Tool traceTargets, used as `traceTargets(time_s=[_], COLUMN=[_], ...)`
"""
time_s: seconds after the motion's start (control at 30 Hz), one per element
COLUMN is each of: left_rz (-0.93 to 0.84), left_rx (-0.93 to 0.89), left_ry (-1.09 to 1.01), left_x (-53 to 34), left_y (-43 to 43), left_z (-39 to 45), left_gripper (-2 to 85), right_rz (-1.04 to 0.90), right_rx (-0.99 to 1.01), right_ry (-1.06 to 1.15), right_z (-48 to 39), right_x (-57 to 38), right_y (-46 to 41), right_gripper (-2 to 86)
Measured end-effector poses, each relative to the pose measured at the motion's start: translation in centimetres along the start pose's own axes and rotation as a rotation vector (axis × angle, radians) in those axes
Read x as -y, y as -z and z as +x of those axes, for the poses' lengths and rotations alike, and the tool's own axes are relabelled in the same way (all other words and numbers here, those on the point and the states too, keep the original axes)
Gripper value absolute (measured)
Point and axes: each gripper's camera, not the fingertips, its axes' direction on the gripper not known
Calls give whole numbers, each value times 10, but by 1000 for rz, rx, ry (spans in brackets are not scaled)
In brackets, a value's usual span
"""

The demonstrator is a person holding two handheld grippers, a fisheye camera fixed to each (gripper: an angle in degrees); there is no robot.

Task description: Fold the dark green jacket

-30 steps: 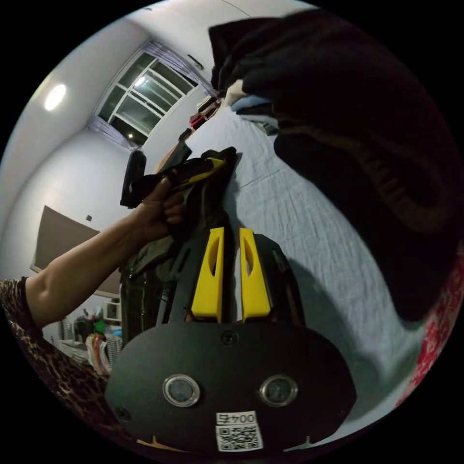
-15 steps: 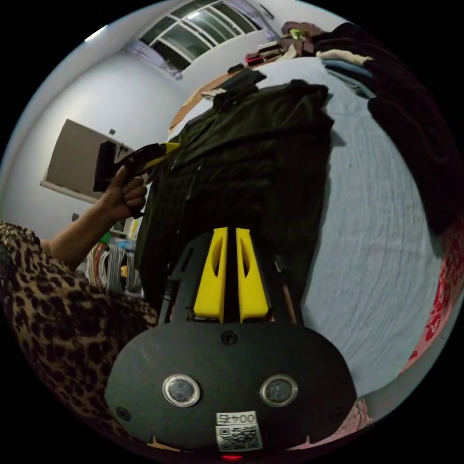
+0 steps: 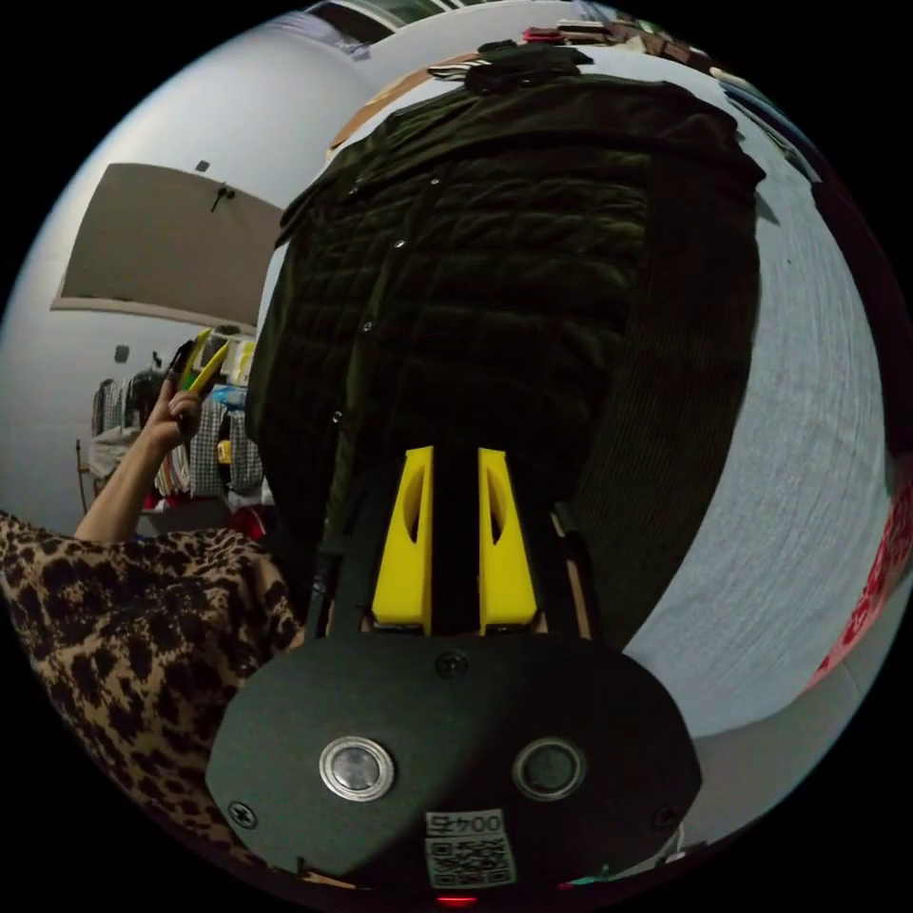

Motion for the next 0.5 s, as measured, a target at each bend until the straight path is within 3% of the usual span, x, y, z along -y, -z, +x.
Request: traceTargets(time_s=[0.23, 0.5], left_rz=[-30, -186], left_rx=[-207, -141], left_ry=[170, 245], left_x=[133, 235], left_y=[-4, -33], left_z=[-66, -104], left_gripper=[156, 168], right_rz=[72, 127], right_rx=[-53, -99], right_ry=[-290, -486], right_z=[-19, -45], right_x=[-1, -2], right_y=[-17, -32], right_gripper=[40, 38])
